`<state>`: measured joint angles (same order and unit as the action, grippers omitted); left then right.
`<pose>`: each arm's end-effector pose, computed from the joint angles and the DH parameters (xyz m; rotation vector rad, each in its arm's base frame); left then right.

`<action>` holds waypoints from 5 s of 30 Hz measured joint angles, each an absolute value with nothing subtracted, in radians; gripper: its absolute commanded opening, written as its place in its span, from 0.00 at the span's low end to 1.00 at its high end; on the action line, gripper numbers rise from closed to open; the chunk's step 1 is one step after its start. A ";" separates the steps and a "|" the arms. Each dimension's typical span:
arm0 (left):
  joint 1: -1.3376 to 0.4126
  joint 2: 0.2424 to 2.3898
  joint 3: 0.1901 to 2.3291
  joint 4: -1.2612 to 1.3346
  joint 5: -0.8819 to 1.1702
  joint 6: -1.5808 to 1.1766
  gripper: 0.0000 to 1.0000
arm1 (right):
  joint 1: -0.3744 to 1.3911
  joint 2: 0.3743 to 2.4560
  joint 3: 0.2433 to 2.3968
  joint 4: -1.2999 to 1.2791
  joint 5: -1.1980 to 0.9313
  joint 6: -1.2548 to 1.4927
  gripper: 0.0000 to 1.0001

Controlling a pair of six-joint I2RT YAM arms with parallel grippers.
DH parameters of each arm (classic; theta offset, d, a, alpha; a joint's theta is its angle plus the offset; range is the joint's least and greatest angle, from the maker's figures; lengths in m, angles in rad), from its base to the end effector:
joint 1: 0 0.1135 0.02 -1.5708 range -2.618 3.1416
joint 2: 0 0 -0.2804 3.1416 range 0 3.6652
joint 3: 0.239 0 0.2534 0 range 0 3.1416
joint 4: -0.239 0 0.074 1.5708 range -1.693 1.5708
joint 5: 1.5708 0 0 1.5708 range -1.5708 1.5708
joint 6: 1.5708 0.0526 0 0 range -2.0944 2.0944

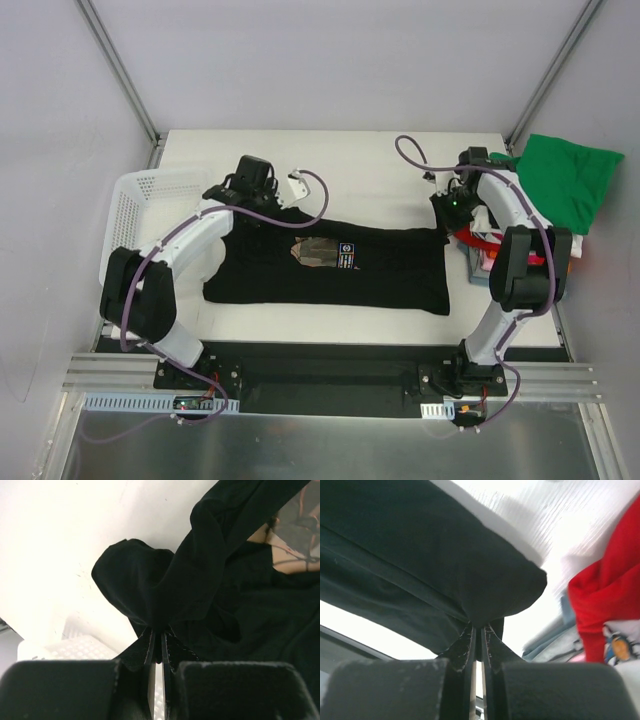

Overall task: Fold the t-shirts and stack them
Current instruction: Fold the tshirt

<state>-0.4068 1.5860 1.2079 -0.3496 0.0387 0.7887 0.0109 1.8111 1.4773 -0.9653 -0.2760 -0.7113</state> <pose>0.3387 -0.1482 0.2746 1.3123 1.8920 0.1522 0.3723 0.0184 0.2418 -1.0331 2.5859 0.2326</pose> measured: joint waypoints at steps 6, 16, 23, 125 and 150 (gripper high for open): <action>-0.421 1.488 1.118 -0.360 0.011 0.795 0.00 | 0.021 1.743 1.400 -0.966 -0.276 -0.711 0.01; -0.425 1.467 1.088 -0.368 -0.030 0.804 0.00 | 0.069 1.701 1.303 -0.967 -0.274 -0.711 0.01; -0.425 1.450 1.066 -0.383 -0.037 0.805 0.00 | 0.084 1.660 1.257 -0.969 -0.269 -0.713 0.01; -0.358 1.655 1.268 -0.497 0.075 0.734 0.75 | 0.183 1.685 1.259 -0.862 -0.015 -0.747 0.97; -0.325 1.832 1.313 -0.474 0.105 0.750 0.56 | 0.213 1.850 1.286 -0.817 0.034 -0.752 0.96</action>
